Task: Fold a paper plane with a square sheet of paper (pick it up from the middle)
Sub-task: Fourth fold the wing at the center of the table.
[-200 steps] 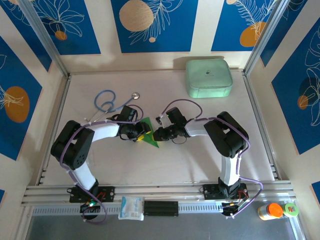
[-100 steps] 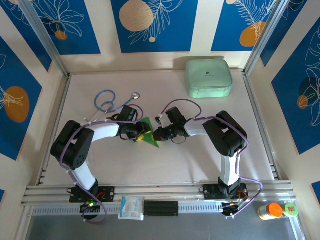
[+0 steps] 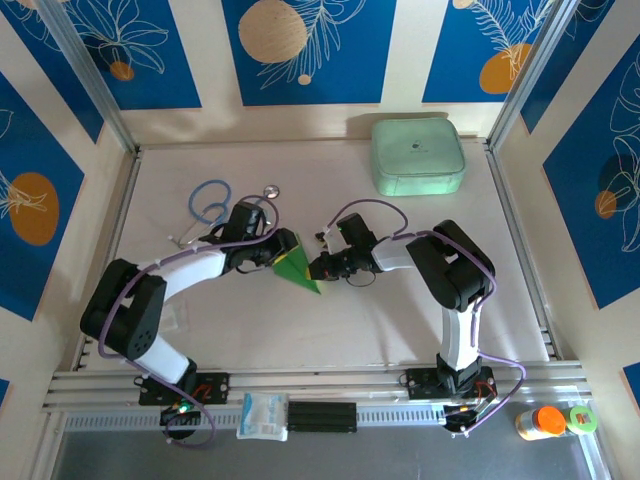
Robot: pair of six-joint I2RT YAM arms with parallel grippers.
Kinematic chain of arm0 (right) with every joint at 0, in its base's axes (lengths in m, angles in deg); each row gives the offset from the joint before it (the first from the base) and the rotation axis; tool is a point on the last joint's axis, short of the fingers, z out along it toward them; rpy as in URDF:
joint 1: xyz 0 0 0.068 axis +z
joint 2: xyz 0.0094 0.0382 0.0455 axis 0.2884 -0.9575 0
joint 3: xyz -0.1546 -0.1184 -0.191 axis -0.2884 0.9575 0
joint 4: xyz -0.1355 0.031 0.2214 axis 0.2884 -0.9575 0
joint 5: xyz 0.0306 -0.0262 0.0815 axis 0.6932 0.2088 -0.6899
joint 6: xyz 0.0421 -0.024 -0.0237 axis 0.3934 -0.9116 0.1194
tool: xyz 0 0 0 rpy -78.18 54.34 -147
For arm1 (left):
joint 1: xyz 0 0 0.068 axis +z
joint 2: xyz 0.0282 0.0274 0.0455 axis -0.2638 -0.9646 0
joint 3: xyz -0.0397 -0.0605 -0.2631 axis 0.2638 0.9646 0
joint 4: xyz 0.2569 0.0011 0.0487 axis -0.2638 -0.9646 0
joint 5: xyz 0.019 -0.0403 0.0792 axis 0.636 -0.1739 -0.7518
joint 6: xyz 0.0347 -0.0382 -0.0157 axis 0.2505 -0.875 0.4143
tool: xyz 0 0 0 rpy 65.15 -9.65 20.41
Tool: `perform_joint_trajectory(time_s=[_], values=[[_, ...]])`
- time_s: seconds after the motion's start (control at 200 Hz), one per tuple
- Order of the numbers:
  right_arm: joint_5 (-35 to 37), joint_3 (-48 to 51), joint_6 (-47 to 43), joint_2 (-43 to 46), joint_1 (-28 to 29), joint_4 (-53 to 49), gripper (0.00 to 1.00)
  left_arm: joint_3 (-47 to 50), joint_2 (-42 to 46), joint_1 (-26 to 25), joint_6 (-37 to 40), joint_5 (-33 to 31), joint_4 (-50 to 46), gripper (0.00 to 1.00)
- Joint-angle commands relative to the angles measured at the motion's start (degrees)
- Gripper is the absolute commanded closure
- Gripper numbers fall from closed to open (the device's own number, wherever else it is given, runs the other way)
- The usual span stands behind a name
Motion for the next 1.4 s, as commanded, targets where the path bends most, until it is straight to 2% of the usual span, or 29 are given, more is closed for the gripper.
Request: perform_joint_trajectory(time_s=[0.0,0.185,0.375,0.915,1.146,1.391], values=[[-1.9,1.1,0.8,-1.1,-0.5,0.2,0.96,1.6,-2.0,0.4,0.7,4.1,5.8,0.60],[-1.9,1.4,1.1,-1.2,-0.7,0.6,0.96,1.1,-5.8,0.4,0.5,6.1,7.3,0.74],[-1.9,1.2,1.3,-1.3,-0.8,0.7,0.96,0.5,-8.5,0.4,0.5,6.7,8.0,0.83],[-2.8,1.6,3.2,-1.7,-1.9,0.8,0.86,0.4,-12.7,0.3,-1.0,9.3,12.7,0.85],[-2.4,1.3,3.5,-2.0,-2.0,-0.4,0.86,0.0,-13.3,0.3,-0.6,9.8,12.7,0.85],[-2.0,0.7,3.6,-2.6,-2.1,-1.8,0.92,0.1,-11.7,0.4,-0.7,9.2,12.8,0.83]])
